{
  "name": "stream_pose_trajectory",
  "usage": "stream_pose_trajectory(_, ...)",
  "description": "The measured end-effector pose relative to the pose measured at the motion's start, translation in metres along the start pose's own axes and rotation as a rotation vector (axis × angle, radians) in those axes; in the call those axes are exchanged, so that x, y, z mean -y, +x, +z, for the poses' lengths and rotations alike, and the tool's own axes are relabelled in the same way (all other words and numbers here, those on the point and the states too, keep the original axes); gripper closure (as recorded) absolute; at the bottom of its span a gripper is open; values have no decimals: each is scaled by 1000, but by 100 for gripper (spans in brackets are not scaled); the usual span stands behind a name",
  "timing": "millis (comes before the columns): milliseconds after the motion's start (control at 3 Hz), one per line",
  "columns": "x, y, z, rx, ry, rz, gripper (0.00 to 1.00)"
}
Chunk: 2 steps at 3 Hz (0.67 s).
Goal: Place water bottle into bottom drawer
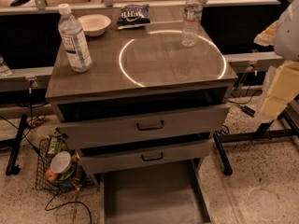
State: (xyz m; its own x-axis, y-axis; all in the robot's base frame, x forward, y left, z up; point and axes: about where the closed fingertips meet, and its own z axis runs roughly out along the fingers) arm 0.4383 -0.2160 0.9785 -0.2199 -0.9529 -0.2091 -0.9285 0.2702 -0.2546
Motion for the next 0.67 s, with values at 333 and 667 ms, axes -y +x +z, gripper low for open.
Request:
stream_pose_trajectory(333, 0, 0, 0, 0, 0, 0, 0)
stream_pose_trajectory(667, 28, -4, 13, 52, 19, 10, 0)
